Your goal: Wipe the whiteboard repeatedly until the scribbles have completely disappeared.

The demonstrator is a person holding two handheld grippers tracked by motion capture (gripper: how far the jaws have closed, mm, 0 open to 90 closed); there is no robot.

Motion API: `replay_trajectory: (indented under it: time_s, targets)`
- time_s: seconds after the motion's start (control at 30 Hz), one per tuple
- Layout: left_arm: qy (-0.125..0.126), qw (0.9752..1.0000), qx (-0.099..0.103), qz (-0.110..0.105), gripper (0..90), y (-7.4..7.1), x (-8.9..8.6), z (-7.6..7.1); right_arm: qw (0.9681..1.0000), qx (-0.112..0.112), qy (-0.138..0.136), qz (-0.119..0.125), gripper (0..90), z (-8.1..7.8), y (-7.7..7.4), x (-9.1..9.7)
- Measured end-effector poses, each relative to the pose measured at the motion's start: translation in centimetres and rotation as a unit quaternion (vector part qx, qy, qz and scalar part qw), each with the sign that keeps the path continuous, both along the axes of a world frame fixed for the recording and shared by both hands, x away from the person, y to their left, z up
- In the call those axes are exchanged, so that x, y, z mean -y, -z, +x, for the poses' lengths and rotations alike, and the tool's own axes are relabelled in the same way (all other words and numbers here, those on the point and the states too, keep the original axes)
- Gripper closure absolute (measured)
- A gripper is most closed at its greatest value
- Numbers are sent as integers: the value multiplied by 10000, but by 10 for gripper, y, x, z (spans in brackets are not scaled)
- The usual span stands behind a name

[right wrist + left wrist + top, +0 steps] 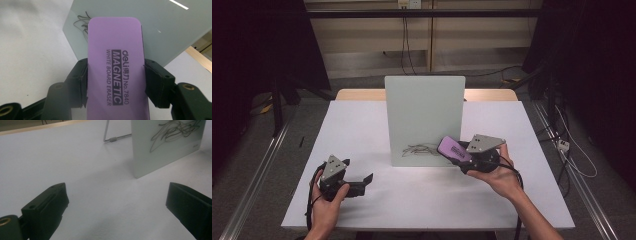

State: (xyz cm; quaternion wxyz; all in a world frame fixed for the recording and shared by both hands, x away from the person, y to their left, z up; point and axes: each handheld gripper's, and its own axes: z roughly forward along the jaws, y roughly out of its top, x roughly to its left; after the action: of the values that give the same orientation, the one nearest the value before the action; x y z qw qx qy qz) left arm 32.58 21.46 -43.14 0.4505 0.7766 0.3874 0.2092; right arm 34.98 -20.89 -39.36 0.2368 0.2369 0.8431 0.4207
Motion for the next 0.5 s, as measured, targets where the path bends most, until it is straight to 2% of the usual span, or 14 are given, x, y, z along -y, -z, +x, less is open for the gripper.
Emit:
replay_trajectory:
  time_s: [0.13, 0.37, 0.5]
  targets:
    - [96, 9999, -49, 68, 41, 1, 3, 0, 9999, 51, 81, -88, 412, 3, 5, -2]
    - [4, 10000, -75, 20, 41, 2, 0, 1, 9995, 158, 83, -254, 414, 5, 11, -6]
    - [31, 10000, -61, 49, 41, 2, 1, 1, 9993, 191, 122, -282, 416, 5, 13, -9]
